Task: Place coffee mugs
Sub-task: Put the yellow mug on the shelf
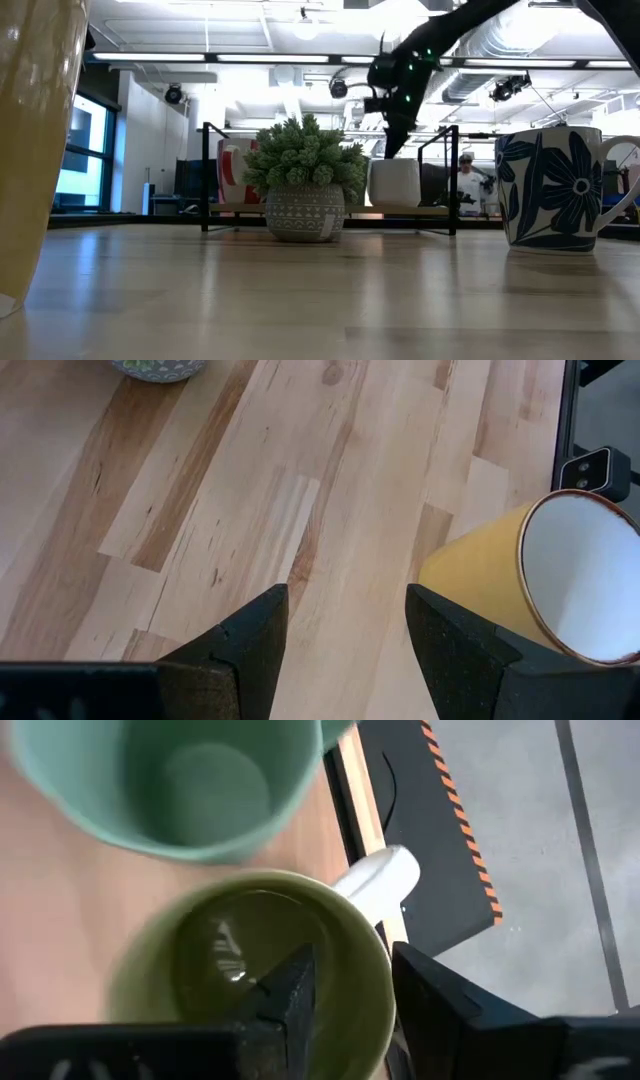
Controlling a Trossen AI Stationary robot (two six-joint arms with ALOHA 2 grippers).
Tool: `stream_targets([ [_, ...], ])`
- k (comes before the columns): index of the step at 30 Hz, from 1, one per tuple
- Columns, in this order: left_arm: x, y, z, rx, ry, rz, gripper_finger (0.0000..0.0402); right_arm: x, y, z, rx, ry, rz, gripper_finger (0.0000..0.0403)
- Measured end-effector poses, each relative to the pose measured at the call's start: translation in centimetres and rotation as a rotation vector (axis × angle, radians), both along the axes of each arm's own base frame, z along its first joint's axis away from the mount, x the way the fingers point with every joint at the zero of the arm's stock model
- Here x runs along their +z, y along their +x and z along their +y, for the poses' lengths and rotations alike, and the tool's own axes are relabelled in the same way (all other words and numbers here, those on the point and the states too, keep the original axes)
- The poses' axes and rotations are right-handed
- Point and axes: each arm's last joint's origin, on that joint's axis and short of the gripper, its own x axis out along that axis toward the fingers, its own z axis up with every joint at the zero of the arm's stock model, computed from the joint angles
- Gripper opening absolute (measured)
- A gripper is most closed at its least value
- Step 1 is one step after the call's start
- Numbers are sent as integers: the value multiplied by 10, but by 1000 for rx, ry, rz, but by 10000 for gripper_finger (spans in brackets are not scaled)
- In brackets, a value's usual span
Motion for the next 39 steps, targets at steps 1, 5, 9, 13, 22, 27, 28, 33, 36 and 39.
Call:
stream_targets([
  [1, 0, 0, 0, 0, 0, 0, 190, 6, 1, 1, -6, 5, -1, 110],
  [5, 0, 0, 0, 0, 3, 3, 190, 36, 1, 8, -38, 26, -11, 110],
  [9, -1, -1, 1, 0, 7, 10, 190, 69, -5, 23, -81, 93, 14, 110],
  [13, -4, -5, 4, 21, 34, 62, 190, 96, -17, 49, -111, 254, 81, 110],
  [22, -8, -17, 3, -86, 61, 193, 190, 133, -36, 131, 5, 395, -52, 110],
  [27, -9, -23, -2, -131, 71, 207, 190, 131, -66, 193, -11, 415, -30, 110],
  [28, -9, -24, -3, -135, 71, 208, 190, 126, -72, 205, -21, 431, -27, 110],
  [33, -9, -26, -5, -149, 73, 207, 190, 102, -111, 251, -138, 452, -75, 110],
  [36, -9, -26, -5, -149, 73, 207, 190, 85, -127, 268, -185, 503, -142, 110],
  [39, -9, -26, -5, -148, 73, 207, 190, 69, -141, 276, -229, 553, -204, 110],
])
